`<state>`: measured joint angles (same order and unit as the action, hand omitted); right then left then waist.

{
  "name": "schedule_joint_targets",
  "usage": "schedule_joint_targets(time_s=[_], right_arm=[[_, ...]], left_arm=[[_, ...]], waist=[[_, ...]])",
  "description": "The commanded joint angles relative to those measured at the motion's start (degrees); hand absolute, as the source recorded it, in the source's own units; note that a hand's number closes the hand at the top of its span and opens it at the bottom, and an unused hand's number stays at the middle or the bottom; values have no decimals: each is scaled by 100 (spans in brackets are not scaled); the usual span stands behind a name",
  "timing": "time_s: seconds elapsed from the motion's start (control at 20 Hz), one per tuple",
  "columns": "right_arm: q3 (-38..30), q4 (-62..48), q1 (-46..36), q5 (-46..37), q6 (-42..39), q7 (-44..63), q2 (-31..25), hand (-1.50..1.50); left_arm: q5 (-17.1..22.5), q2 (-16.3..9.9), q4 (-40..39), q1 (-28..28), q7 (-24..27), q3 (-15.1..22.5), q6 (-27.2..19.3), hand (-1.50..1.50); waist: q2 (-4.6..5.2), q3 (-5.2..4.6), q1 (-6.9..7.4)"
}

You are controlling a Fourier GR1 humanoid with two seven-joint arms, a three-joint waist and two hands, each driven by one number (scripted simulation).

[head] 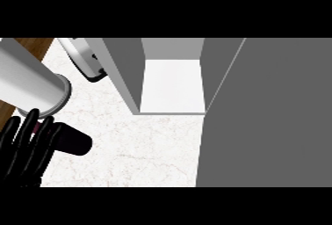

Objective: Pick up the wine, place it into the cabinet and close the cabinet

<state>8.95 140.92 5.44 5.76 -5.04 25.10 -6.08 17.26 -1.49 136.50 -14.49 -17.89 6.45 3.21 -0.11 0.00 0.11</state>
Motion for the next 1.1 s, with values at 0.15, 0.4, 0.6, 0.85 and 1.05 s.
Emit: schedule_joint_targets(time_s=[0.15, 0.4, 0.6, 0.85, 1.05], right_arm=[[128, 654, -251, -17, 354, 679, 156, -150], [-228, 486, -529, 132, 253, 809, -34, -150], [52, 367, -534, -213, 325, 700, 81, -150], [-223, 705, -654, 91, 381, 1139, -40, -150], [75, 803, -472, -161, 261, 998, -14, -150]], left_arm=[[141, -53, 778, -2, -451, -355, -327, -150], [606, -267, 591, 161, -525, -1102, -131, -150], [1020, -428, 525, 209, -676, -1663, 36, -150], [1413, -642, 204, 503, -781, -2405, 134, -150], [1705, -598, -221, 181, -498, -2880, 519, -150]], waist=[[-6, -1, 5], [-2, -2, 12], [-3, -3, 20], [-8, -4, 14], [-10, -3, 14]])
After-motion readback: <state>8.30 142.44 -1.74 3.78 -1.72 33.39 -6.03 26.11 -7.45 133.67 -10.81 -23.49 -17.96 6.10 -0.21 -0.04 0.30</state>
